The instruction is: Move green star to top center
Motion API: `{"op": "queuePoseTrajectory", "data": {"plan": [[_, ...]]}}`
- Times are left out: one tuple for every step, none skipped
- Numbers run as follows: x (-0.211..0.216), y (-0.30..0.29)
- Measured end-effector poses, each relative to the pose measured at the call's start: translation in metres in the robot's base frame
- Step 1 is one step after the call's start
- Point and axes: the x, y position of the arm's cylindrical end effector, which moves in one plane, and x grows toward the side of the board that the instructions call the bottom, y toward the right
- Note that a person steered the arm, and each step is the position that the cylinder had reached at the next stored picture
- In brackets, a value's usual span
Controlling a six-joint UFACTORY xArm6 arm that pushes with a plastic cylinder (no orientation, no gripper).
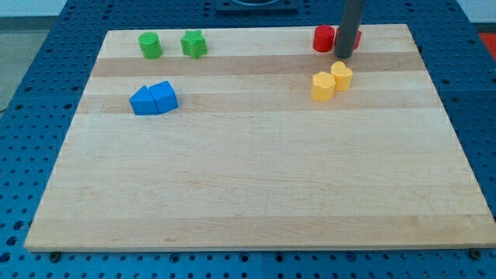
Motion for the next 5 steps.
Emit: {"op": "queuePoseTrajectory", "data": {"plan": [[0.001,-0.046],[0.001,-0.12],[0.007,-0.178],[0.016,-0.255],[0.014,-0.31]]}}
